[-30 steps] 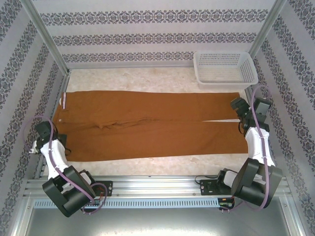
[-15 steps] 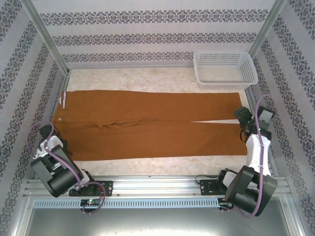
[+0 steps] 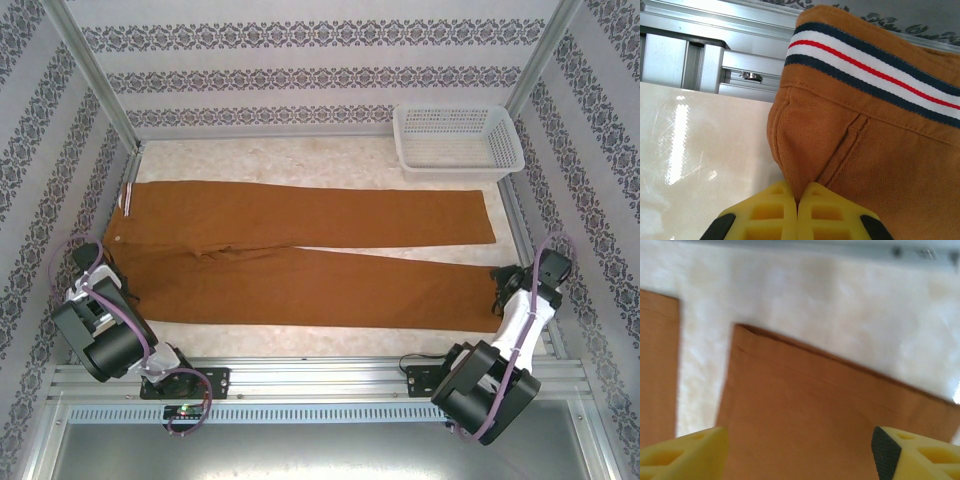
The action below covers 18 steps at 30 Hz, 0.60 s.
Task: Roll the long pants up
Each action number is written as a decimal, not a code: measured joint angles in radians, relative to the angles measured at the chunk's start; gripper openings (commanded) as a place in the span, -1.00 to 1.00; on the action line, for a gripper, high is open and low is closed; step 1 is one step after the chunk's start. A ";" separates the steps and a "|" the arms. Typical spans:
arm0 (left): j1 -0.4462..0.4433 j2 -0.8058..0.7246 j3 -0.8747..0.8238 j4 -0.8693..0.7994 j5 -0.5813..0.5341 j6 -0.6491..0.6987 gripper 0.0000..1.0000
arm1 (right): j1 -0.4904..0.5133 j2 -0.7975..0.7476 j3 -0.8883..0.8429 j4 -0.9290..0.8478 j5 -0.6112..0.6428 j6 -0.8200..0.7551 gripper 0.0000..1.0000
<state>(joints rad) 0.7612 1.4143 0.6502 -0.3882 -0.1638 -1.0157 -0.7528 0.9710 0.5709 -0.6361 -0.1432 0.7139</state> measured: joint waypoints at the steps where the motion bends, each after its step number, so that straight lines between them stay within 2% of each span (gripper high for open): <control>1: 0.000 0.000 0.000 0.001 0.002 0.000 -1.00 | -0.005 -0.008 -0.017 -0.022 -0.002 0.008 0.40; 8: 0.000 0.000 0.000 0.008 0.014 -0.006 -1.00 | -0.005 -0.033 -0.106 -0.104 -0.027 0.068 0.40; 14: 0.006 0.000 -0.001 0.021 0.037 -0.011 -1.00 | -0.004 -0.008 -0.137 -0.101 -0.027 0.106 0.41; 16: 0.006 0.000 -0.003 0.027 0.043 -0.014 -1.00 | 0.000 0.012 -0.145 -0.096 -0.016 0.117 0.23; 18: 0.006 0.000 -0.005 0.035 0.049 -0.015 -1.00 | 0.019 0.016 -0.143 -0.107 0.013 0.134 -0.18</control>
<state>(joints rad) 0.7677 1.4143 0.6456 -0.3531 -0.1150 -1.0306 -0.7341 0.9871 0.4282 -0.7429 -0.1299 0.8478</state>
